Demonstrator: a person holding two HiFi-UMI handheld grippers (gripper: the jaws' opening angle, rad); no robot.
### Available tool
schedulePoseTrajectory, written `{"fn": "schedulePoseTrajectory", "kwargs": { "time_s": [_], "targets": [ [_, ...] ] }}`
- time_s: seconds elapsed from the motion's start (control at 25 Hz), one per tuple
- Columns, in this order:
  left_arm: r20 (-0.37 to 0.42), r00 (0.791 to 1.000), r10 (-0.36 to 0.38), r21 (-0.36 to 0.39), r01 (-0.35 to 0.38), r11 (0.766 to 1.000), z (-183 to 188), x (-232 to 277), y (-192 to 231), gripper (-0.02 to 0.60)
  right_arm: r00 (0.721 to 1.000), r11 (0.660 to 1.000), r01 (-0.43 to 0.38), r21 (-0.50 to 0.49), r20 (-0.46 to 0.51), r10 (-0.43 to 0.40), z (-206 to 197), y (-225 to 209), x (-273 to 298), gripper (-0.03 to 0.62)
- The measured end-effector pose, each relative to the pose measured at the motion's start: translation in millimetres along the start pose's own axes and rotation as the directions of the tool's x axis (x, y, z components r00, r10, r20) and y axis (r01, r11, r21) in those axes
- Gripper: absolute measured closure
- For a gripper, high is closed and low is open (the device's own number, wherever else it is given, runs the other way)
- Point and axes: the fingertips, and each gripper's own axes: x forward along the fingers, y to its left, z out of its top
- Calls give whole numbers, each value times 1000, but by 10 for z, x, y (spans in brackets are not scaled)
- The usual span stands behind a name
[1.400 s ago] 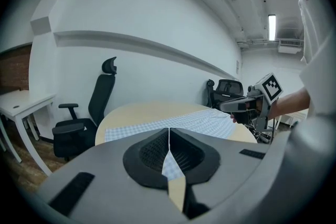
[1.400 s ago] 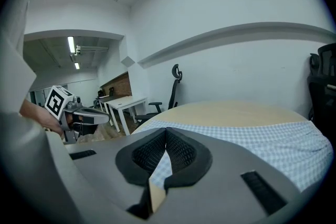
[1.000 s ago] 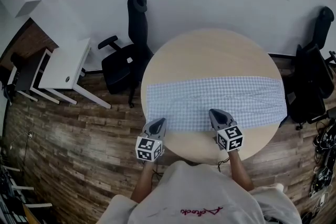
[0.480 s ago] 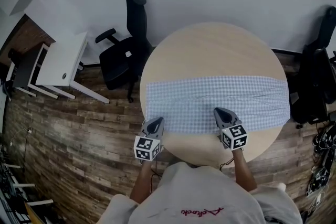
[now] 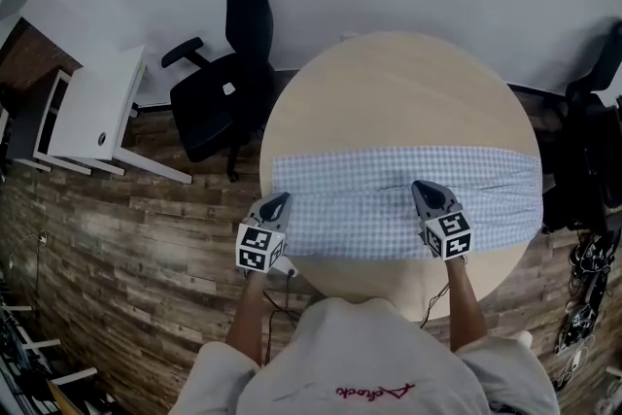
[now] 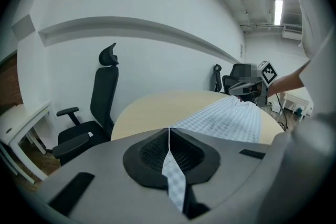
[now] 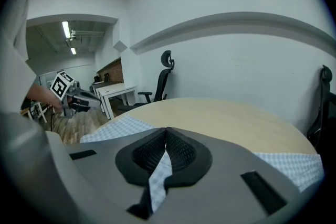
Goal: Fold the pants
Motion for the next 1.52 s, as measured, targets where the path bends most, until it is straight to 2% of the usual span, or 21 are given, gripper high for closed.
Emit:
{"fn": "schedulePoseTrajectory", "kwargs": {
  "time_s": [0.2,0.28,0.36,0.44,0.52,0.68,0.8,0.84,0.88,1.0,1.12,1.2,1.36,1.44,1.52],
  "targets": [
    [-119,993,-25,96,37,995,-127,318,502,546,992,994,-35,-102,-121,23,-79,-146,418,565],
    [-184,982,-45,157,75,985,-204,481,648,546,982,984,-67,-167,-188,35,-165,-208,586,565],
    [-263,963,-64,226,126,966,-314,636,756,546,963,963,-109,-246,-266,42,-284,-269,745,565],
    [-346,935,-82,293,191,937,-434,773,827,545,936,927,-170,-334,-348,47,-421,-330,893,565],
    [-424,900,-103,354,269,896,-540,900,866,545,901,877,-245,-413,-432,49,-532,-395,1024,565],
    [-547,825,-140,419,414,808,-675,1065,910,543,799,757,-418,-503,-600,43,-775,-555,1250,563],
    [-587,792,-168,419,475,774,-669,1154,953,538,726,701,-525,-482,-683,74,-851,-629,1387,538],
    [-604,777,-178,409,494,767,-676,1177,978,514,701,687,-558,-465,-708,91,-867,-649,1422,457],
    [-625,758,-185,396,512,762,-689,1195,1011,450,676,675,-587,-447,-729,105,-878,-678,1456,447],
    [-686,703,-188,369,558,743,-736,1226,1118,433,620,659,-637,-401,-774,128,-887,-804,1528,447],
    [-723,667,-180,363,588,723,-770,1284,1203,434,557,634,-687,-355,-817,147,-932,-880,1547,447],
    [-751,635,-181,345,611,713,-815,1344,1240,436,519,616,-717,-327,-840,158,-972,-906,1568,447],
    [-813,546,-200,276,666,693,-941,1403,1231,440,474,597,-749,-288,-862,180,-1027,-932,1631,471],
    [-826,523,-211,253,678,689,-938,1416,1230,443,464,593,-758,-270,-862,201,-1034,-962,1675,482],
    [-834,509,-214,243,686,686,-921,1432,1241,448,454,583,-768,-265,-867,204,-1033,-996,1696,497]
  ]
}}
